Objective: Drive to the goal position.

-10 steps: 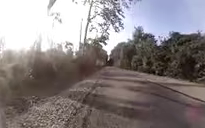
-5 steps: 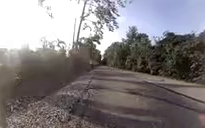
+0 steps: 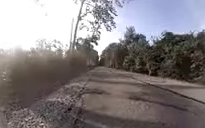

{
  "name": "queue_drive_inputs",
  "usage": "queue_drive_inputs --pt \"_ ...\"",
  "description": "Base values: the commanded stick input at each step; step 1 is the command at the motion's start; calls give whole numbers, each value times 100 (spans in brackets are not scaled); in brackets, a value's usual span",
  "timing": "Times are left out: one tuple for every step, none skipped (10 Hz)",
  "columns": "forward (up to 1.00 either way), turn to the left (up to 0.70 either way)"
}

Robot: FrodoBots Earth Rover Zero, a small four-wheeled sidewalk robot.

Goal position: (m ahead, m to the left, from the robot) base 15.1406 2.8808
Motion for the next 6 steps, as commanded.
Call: queue_drive_inputs --pt "70 0" --pt "70 0" --pt "70 0" --pt "70 0" --pt "70 0" --pt "70 0"
